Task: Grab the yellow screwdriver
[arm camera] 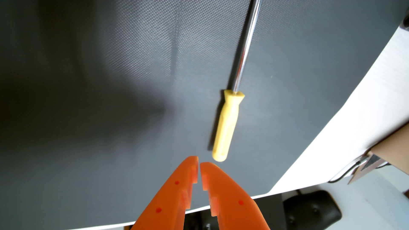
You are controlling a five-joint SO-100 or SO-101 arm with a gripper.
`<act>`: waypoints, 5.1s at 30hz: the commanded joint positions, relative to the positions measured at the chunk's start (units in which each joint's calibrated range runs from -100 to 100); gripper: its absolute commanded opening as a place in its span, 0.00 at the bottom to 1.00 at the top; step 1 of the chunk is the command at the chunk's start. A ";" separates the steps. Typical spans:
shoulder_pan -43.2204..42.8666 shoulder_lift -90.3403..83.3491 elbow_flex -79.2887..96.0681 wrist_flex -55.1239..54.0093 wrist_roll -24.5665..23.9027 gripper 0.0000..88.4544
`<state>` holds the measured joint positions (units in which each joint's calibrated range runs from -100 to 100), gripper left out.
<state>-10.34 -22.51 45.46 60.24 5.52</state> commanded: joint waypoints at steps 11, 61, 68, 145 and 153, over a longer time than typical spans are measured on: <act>-1.22 7.27 -2.73 -8.36 0.21 0.01; -1.13 10.15 -6.88 -5.51 3.72 0.16; -1.22 21.19 -18.04 1.76 3.77 0.16; 3.02 38.60 -28.76 6.44 4.03 0.27; 3.44 38.94 -31.64 4.79 4.50 0.11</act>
<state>-6.89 16.41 16.93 66.35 9.76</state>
